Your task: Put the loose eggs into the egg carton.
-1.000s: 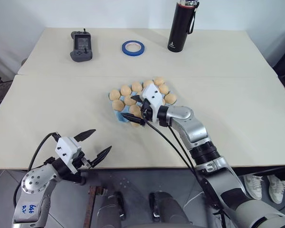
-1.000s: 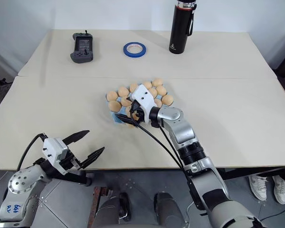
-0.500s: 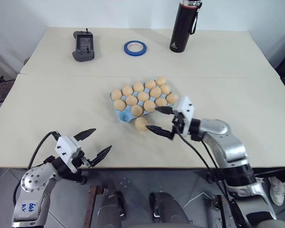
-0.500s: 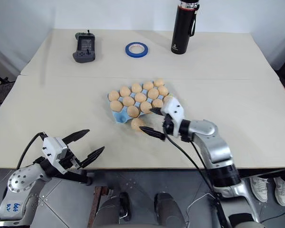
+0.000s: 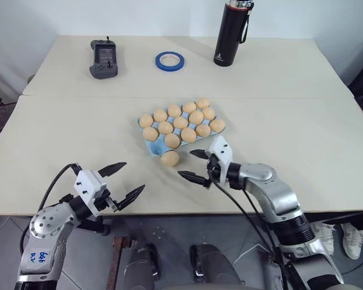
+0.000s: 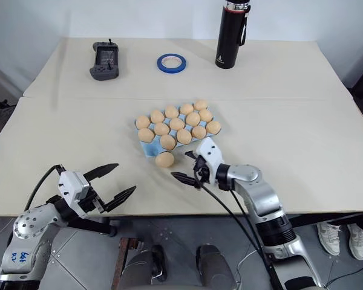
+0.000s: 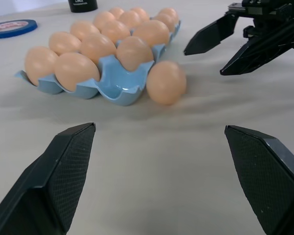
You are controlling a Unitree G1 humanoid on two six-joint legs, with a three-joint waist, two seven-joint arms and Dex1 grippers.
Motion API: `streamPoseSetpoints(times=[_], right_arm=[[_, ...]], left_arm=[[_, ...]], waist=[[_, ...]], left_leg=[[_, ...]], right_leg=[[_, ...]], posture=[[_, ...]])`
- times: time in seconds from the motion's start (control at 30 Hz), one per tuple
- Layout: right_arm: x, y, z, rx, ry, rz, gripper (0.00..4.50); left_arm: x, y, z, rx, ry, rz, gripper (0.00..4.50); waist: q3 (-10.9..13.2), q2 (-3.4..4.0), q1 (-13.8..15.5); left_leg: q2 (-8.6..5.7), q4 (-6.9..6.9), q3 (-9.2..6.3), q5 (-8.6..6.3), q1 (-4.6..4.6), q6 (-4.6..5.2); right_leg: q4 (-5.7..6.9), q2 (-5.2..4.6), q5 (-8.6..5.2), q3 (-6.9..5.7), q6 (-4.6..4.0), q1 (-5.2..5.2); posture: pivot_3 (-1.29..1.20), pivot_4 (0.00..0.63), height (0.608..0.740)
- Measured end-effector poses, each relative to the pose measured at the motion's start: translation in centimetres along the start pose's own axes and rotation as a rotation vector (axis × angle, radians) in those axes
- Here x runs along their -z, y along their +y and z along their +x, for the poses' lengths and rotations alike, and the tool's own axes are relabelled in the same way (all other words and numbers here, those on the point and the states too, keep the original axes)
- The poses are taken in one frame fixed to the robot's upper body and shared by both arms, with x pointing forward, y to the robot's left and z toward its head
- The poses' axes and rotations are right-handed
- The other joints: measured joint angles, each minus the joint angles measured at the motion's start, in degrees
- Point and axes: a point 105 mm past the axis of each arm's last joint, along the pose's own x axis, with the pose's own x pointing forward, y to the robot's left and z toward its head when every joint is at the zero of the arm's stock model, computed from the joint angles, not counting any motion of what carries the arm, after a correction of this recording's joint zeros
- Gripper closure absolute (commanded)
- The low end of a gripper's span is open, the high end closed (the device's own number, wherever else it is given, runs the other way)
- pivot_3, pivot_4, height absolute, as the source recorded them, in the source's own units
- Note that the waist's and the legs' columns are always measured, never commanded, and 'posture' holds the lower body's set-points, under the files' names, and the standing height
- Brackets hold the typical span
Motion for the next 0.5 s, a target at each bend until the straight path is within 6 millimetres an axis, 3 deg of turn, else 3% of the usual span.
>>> streamPoseSetpoints(times=[0.2,0.4,0.5], right_arm=[[-0.6,0.9,2.2,0.004,-0.012,0.008,0.09],[0.5,0.3,3.8,0.048,0.018,0.029,0.09],[0.5,-0.1,4.1,0.060,0.008,0.022,0.69]], left_arm=[[0.3,0.1,-0.6,-0.014,0.015,-0.006,0.00],[0.5,-0.2,-0.9,-0.017,0.027,-0.024,0.00],[0.1,-0.4,-0.8,-0.013,0.020,-0.014,0.00]], waist=[[-0.01,-0.01,0.00],[-0.01,-0.01,-0.01],[-0.01,-0.01,-0.06]], left_leg=[[-0.01,-0.02,0.00,0.00,0.00,-0.03],[-0.01,-0.11,0.02,-0.01,-0.05,-0.04],[-0.01,-0.09,0.02,-0.01,-0.05,-0.04]], right_leg=[[0.00,-0.04,0.01,-0.01,0.00,0.00],[-0.01,-0.04,-0.02,-0.01,-0.05,-0.11],[0.00,-0.04,-0.02,0.00,-0.04,-0.09]], posture=[[0.00,0.150,0.740],[0.00,0.150,0.740],[0.00,0.150,0.740]])
